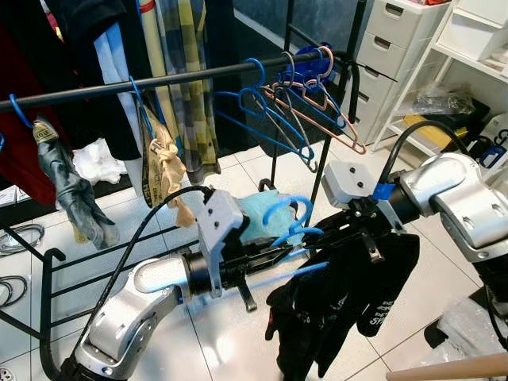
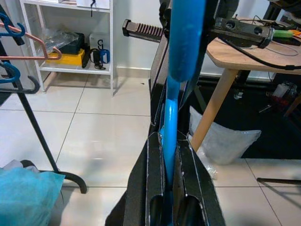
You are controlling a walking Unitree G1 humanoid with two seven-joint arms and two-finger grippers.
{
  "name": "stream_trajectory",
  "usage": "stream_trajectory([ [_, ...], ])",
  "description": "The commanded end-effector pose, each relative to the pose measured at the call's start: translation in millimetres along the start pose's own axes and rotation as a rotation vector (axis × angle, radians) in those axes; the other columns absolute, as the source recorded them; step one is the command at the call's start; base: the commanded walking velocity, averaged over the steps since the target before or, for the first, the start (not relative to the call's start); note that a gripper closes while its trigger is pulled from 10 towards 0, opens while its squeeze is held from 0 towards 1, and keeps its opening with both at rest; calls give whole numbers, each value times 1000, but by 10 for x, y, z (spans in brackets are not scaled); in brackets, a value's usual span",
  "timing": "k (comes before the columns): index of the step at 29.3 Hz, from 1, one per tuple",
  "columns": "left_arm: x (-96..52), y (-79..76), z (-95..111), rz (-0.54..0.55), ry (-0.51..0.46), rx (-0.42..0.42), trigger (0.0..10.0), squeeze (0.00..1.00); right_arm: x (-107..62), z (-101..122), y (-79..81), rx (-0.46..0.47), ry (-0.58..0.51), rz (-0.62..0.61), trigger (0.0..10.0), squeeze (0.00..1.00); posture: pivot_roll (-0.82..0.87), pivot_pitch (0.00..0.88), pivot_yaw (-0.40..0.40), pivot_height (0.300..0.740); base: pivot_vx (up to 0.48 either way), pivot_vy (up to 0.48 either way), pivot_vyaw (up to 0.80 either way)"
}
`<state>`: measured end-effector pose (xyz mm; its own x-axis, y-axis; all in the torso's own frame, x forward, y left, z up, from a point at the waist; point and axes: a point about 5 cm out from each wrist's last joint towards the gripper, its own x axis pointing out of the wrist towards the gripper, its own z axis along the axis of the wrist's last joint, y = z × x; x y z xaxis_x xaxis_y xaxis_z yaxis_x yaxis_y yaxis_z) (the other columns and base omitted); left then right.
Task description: Hang hanger
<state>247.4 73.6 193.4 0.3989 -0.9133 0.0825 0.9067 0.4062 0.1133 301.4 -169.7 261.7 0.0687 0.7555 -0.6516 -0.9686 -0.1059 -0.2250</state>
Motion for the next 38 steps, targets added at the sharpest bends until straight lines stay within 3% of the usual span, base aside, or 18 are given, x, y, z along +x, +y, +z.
stream_trajectory([
  [1, 13, -91, -74, -50, 35, -14, 0, 0, 14, 99, -20, -43, -31, -6, 0, 0, -69, 111, 5, 740, 0, 0, 0],
  [6, 5, -76, -66, -45, 31, -10, 0, 0, 19, 104, -20, -47, -37, -6, 0, 0, -68, 112, 5, 740, 0, 0, 0],
  [7, 3, -73, -62, -44, 26, -12, 0, 0, 21, 114, -24, -51, -48, -13, 8314, 0, -68, 113, 6, 740, 0, 0, 0],
  [8, 1, -69, -54, -41, 18, -15, 0, 0, 20, 130, -25, -47, -66, -15, 10000, 251, -67, 113, 6, 740, 0, 0, 0],
  [10, 1, -67, -50, -40, 13, -15, 0, 0, 19, 142, -26, -44, -79, -15, 10000, 251, -67, 113, 6, 740, 0, 0, 0],
  [11, -1, -61, -42, -37, 6, -17, 0, 0, 16, 160, -30, -44, -94, -19, 10000, 1000, -69, 113, 6, 740, 0, 0, 0],
  [22, -41, -6, -12, -22, -16, -15, 0, 0, -34, 226, -67, -63, -157, -67, 10000, 1000, -70, 113, 2, 740, 0, 0, 0],
  [23, -50, 5, -6, -18, -18, -14, 0, 0, -71, 243, -72, -63, -175, -81, 10000, 1000, -71, 113, 1, 740, 0, 0, 0],
  [24, -72, 32, 12, -5, -26, -13, 0, 0, -210, 254, -93, -54, -213, -142, 10000, 1000, -73, 114, -3, 740, 0, 0, 0],
  [25, -72, 32, 12, -5, -26, -13, 0, 0, -210, 254, -93, -54, -213, -142, 10000, 1000, -73, 114, -3, 740, 0, 0, 0],
  [27, -155, 136, 62, 39, -45, -7, 0, 0, -553, 274, -89, -33, -336, -284, 10000, 1000, -78, 119, -6, 740, 0, 0, 0],
  [30, -155, 136, 62, 39, -45, -7, 0, 0, -553, 274, -89, -33, -336, -284, 10000, 1000, -78, 119, -6, 740, 0, 0, 0],
  [31, -224, 213, 105, 67, -59, -2, 0, 0, -730, 264, -41, -17, -400, -337, 10000, 1000, -81, 121, -7, 740, 0, 0, 0],
  [33, -224, 213, 105, 67, -59, -2, 0, 0, -730, 264, -41, -17, -400, -337, 10000, 1000, -81, 121, -7, 740, 0, 0, 0],
  [34, -320, 308, 172, 94, -74, 7, 0, 0, -887, 224, 52, 6, -448, -359, 10000, 0, -84, 124, -6, 740, 0, 0, 0],
  [36, -320, 308, 172, 94, -74, 7, 0, 0, -887, 224, 52, 6, -448, -359, 10000, 0, -84, 124, -6, 740, 0, 0, 0],
  [37, -429, 404, 255, 114, -88, 21, 0, 0, -1013, 159, 154, 41, -477, -371, 10000, 0, -86, 126, -7, 740, 0, 0, 0],
  [38, -429, 404, 255, 114, -88, 21, 0, 0, -1013, 159, 154, 41, -477, -371, 10000, 0, -86, 126, -7, 740, 0, 0, 0],
])
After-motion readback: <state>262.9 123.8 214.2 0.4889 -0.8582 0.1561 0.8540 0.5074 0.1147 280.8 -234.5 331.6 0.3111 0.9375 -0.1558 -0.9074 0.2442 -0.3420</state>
